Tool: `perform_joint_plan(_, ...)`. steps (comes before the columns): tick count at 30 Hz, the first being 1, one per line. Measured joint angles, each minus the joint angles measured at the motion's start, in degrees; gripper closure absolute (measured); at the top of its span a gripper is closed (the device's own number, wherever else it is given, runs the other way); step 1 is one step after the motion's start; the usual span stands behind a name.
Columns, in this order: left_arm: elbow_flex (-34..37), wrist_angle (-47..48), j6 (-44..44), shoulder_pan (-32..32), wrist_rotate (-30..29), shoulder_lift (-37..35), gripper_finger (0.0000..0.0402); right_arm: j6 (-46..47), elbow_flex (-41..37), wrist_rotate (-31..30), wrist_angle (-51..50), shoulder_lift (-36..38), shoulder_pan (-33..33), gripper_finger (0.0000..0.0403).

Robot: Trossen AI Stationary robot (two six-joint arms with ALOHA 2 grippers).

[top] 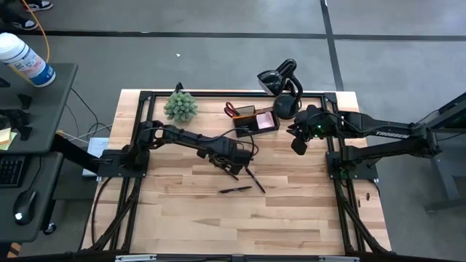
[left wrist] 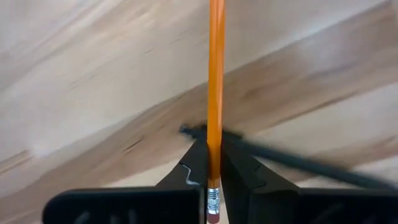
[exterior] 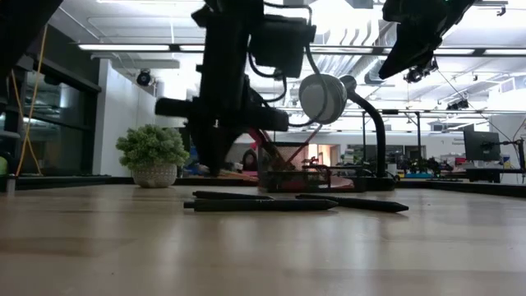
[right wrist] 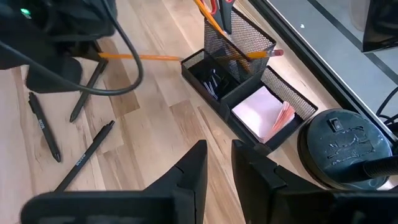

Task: Pick and place office supplies into organizer
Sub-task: Put the orange pencil into the black desk organizer

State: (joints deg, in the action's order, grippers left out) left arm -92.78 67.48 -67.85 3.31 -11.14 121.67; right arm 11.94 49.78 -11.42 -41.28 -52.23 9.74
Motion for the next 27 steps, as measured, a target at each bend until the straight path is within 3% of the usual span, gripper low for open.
perform_joint_plan(10, -5.3, 12.1, 1.8, -4.2, -3.4, -0.8, 0.0398, 0.0, 0.0, 0.0, 0.0, 0.0, 0.0, 0.0336)
perform_joint_plan(16, -12.5, 22.2, 4.5, -5.7, -9.5, -1.3, 0.04, 0.0, 0.0, 0.0, 0.0, 0.0, 0.0, 0.0336)
perform_joint_plan(20, -17.6, 22.7, 12.9, -4.9, -16.8, -1.3, 0.04, -0.3, 0.0, 0.0, 0.0, 0.0, 0.0, 0.0336)
perform_joint_plan(27, -22.6, 22.5, 29.2, 0.3, -20.1, -1.3, 0.0401, -0.3, 0.0, 0.5, 0.0, 0.0, 0.0, 0.0336)
